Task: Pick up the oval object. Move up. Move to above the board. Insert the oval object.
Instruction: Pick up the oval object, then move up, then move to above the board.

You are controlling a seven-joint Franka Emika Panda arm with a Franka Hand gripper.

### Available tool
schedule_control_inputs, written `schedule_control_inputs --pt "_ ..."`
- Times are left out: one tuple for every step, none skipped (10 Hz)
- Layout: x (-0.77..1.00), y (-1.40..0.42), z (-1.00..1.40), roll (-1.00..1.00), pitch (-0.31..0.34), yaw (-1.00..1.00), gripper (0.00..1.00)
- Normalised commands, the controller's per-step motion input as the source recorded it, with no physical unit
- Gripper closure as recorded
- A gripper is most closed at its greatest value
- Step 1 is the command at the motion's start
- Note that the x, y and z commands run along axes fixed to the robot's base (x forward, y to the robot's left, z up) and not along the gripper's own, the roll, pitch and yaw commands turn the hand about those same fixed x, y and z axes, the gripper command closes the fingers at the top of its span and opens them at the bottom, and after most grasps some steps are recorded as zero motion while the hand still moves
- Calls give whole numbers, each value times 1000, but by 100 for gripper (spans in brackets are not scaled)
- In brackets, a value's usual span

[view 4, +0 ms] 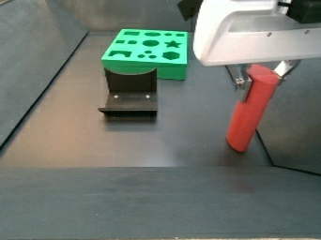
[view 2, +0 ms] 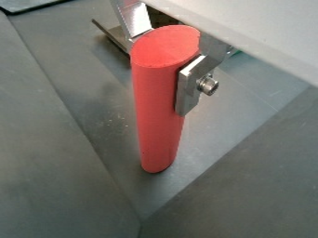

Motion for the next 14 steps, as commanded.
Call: schedule_control_inputs --pt "0 0 0 0 0 0 100" --pt "0 0 0 0 0 0 100" --pt "0 0 0 0 0 0 100" --pt "0 0 0 0 0 0 100" --pt "0 0 833 0 0 0 100" --pt "-34 45 818 10 14 -22 100" --pt "-47 37 693 8 29 -30 100" --pt "-32 25 557 10 35 -31 100" --pt "-22 23 351 7 49 -28 100" --pt "-12 23 192 5 59 -24 100" --pt "-481 -409 1000 -48 221 9 100" --pt "-489 -422 1000 -39 204 13 100" --pt "-422 -350 1000 18 85 26 100" --pt "-367 -285 1000 39 39 22 100"
